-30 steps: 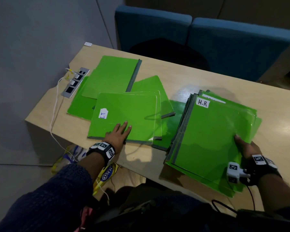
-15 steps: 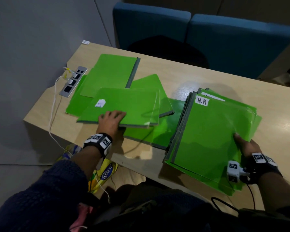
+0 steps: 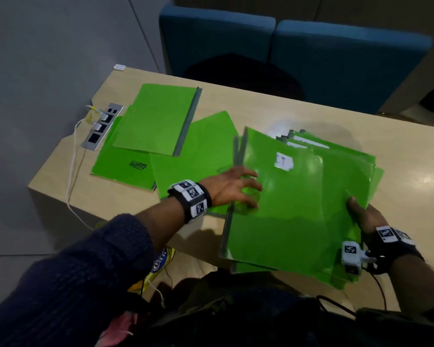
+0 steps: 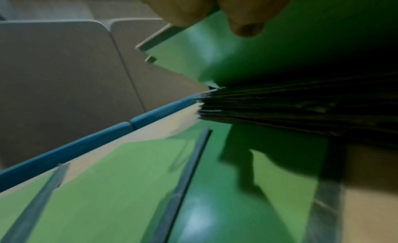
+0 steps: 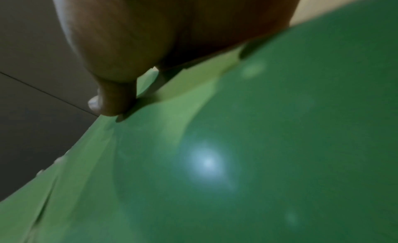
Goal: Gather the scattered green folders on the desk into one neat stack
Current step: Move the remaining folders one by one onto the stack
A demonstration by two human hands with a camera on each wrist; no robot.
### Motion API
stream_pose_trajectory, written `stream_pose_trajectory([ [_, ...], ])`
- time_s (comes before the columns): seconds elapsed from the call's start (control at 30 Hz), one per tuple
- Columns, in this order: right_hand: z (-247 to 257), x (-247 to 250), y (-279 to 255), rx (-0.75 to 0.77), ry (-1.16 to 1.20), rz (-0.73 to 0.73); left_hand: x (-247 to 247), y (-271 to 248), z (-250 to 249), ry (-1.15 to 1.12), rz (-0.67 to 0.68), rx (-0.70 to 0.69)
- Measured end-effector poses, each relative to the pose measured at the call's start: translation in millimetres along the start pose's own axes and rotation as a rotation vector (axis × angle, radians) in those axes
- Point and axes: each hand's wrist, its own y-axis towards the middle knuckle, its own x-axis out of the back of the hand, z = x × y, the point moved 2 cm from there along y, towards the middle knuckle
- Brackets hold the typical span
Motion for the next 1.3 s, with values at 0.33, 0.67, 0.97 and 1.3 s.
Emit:
stream_pose_trajectory([
  [0.33, 5, -5, -6, -0.095, 0.103, -0.059, -46, -20, 9, -0.843, -0.179, 1.225],
  [0.67, 14, -6, -17, -0.074, 0.087, -0.101, -47, 47, -10, -0.913, -0.001, 1.083],
  [0.97, 13, -8, -18, -0.115, 0.009, -0.114, -52, 57, -7, -0.826, 0.040, 0.865],
  [1.3, 16, -7, -11, -0.036, -0.125, -0.087, -75, -110, 93, -0.298, 0.062, 1.368],
])
